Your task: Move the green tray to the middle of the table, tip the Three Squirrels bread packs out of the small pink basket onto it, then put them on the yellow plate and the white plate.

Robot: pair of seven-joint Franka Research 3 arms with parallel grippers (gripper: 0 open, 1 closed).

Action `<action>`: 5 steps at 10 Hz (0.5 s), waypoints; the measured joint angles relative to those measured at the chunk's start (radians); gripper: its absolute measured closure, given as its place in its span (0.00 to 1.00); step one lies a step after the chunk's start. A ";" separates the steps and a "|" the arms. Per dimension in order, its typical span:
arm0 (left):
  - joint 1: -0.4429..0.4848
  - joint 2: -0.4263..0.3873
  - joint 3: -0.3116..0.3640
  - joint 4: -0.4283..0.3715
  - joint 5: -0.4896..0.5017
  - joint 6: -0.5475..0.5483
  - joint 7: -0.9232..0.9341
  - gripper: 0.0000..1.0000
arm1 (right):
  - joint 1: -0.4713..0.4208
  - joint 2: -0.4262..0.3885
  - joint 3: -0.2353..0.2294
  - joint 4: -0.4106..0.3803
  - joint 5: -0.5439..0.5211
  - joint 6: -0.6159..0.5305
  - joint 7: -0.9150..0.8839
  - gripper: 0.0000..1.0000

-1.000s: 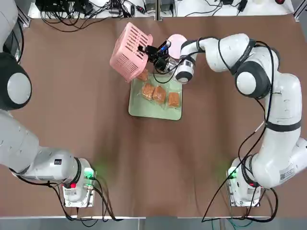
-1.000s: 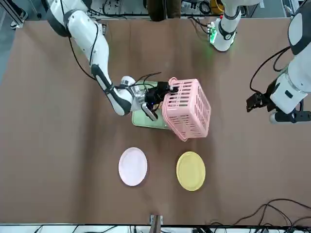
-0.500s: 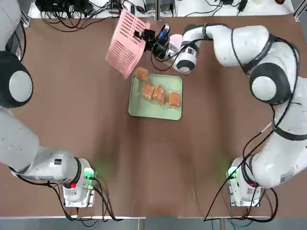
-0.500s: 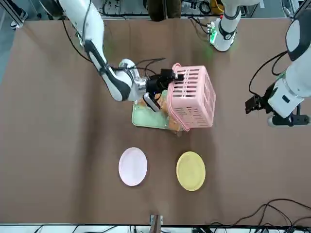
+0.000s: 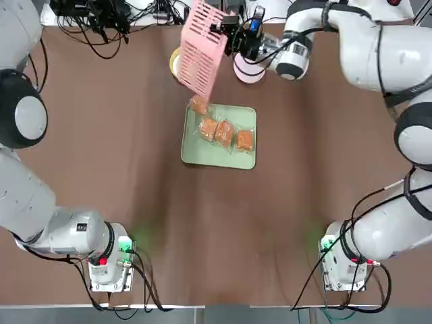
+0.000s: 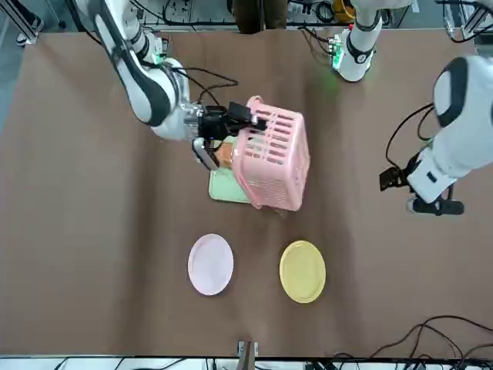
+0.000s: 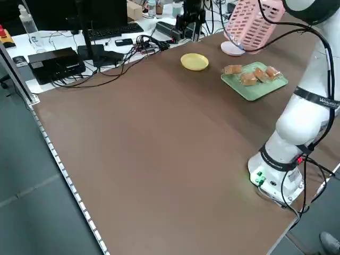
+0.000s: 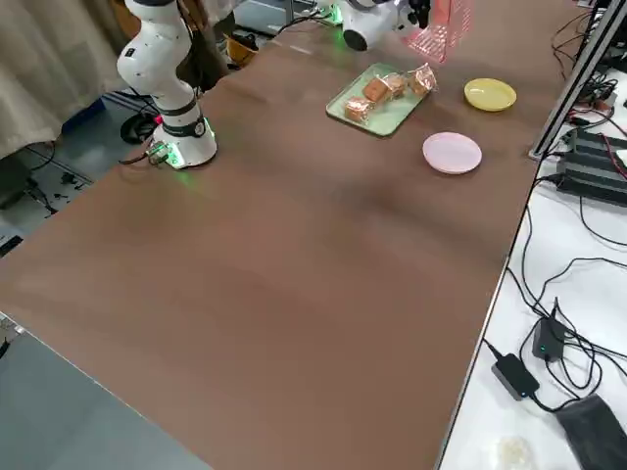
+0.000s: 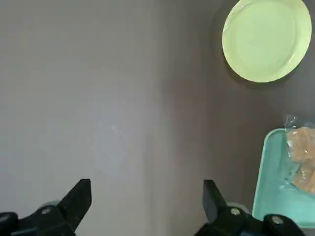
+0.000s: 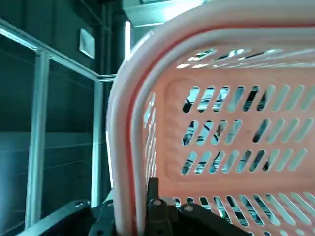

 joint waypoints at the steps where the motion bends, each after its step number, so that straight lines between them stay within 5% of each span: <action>1: -0.005 0.000 -0.023 -0.050 0.000 0.049 -0.009 0.00 | -0.035 -0.046 -0.003 -0.018 -0.121 0.034 0.099 0.93; 3: -0.011 -0.003 -0.064 -0.128 0.000 0.121 -0.024 0.00 | -0.076 -0.131 -0.045 -0.054 -0.343 0.059 0.257 0.93; 5: -0.010 -0.006 -0.175 -0.223 0.000 0.204 -0.141 0.00 | -0.083 -0.181 -0.153 -0.103 -0.595 0.056 0.322 0.93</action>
